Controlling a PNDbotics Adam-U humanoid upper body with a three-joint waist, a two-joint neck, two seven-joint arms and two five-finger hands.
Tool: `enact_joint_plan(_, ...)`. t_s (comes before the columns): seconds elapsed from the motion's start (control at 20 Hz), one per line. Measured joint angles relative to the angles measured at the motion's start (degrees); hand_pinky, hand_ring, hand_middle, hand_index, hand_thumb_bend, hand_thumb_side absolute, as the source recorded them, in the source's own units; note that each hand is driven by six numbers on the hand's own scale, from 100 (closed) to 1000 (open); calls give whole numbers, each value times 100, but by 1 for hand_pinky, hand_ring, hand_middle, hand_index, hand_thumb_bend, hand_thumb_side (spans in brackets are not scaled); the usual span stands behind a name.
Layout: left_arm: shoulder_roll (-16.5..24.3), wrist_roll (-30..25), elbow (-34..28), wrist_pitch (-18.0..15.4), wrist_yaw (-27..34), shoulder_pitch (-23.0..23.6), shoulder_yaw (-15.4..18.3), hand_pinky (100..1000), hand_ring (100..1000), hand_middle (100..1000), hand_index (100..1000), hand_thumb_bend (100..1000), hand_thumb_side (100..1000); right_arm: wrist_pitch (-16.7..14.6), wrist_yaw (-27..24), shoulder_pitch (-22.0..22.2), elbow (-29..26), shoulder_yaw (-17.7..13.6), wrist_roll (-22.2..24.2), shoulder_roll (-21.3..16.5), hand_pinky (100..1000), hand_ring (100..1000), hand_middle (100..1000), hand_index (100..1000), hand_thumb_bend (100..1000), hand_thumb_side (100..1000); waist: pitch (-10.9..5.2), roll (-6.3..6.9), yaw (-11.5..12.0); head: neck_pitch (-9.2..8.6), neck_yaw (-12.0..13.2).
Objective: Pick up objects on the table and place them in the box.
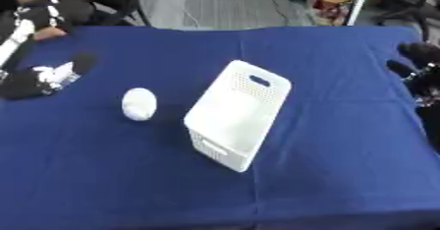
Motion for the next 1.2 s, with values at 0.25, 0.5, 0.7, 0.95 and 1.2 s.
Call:
enact_joint_plan(0.25, -59, -87, 290, -44, -107, -412, -183, 629, 739, 811, 859, 572, 752, 3, -1, 1, 0, 1, 5, 0, 972, 1000, 889, 1000, 132, 590, -2, 0, -20, 0, 1)
enact_joint_plan(0.5, -142, -240, 718, -163, -290, -702, -367, 631, 739, 812, 860, 565, 774, 6, -8, 2, 0, 2, 9, 0, 973, 1000, 890, 1000, 131, 590, -5, 0, -35, 0, 2)
enact_joint_plan(0.7, -255, -325, 1196, -255, -514, -866, -456, 630, 738, 812, 860, 551, 798, 20, -13, 2, 0, 3, 22, 0, 973, 1000, 890, 1000, 132, 590, -7, -1, -38, 1, 3)
enact_joint_plan(0.95, -433, -429, 1796, -381, -824, -1103, -559, 630, 736, 812, 862, 537, 820, 26, -19, 3, 0, 4, 29, 0, 973, 1000, 890, 1000, 131, 590, -8, -7, -34, 0, 5)
enact_joint_plan(1.2, -592, -397, 2350, -495, -1214, -1250, -621, 630, 734, 811, 861, 522, 830, 26, -34, 3, 0, 6, 31, 1, 973, 1000, 890, 1000, 131, 590, -8, -29, -21, 0, 8)
